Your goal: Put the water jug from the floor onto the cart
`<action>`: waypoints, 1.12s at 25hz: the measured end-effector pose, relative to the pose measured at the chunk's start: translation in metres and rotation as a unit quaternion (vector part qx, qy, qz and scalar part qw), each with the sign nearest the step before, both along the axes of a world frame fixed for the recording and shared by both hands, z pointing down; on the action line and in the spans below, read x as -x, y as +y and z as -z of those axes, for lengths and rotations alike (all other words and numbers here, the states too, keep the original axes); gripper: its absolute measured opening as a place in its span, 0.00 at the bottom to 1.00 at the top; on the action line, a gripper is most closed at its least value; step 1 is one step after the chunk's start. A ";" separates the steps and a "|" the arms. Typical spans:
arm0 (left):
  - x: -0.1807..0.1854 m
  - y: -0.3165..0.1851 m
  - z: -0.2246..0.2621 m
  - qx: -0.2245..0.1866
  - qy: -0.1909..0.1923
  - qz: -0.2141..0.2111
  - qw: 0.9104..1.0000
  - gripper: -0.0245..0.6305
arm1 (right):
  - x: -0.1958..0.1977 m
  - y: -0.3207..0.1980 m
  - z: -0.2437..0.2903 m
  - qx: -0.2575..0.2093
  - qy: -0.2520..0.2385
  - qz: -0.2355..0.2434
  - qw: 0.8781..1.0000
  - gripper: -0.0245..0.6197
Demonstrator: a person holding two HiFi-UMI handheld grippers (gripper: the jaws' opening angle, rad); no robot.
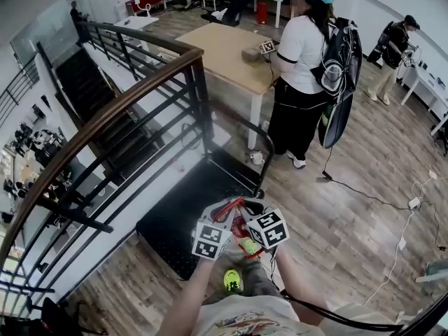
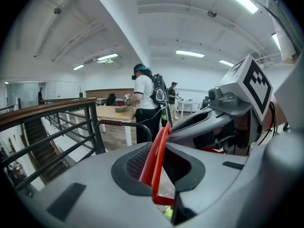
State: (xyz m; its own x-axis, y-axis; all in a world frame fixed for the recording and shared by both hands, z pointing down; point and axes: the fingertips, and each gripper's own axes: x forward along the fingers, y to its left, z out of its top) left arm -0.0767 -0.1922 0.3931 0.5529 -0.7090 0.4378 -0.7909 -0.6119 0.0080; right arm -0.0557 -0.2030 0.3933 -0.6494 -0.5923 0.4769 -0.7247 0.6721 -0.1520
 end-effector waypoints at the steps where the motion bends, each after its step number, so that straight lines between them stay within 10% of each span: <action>1: 0.000 -0.008 -0.002 0.002 -0.001 0.004 1.000 0.12 | 0.000 -0.008 -0.002 0.002 -0.001 0.004 1.000 0.10; 28: 0.016 -0.197 -0.089 0.044 -0.001 0.115 0.992 0.12 | 0.021 -0.202 -0.091 0.053 0.011 0.137 0.989 0.10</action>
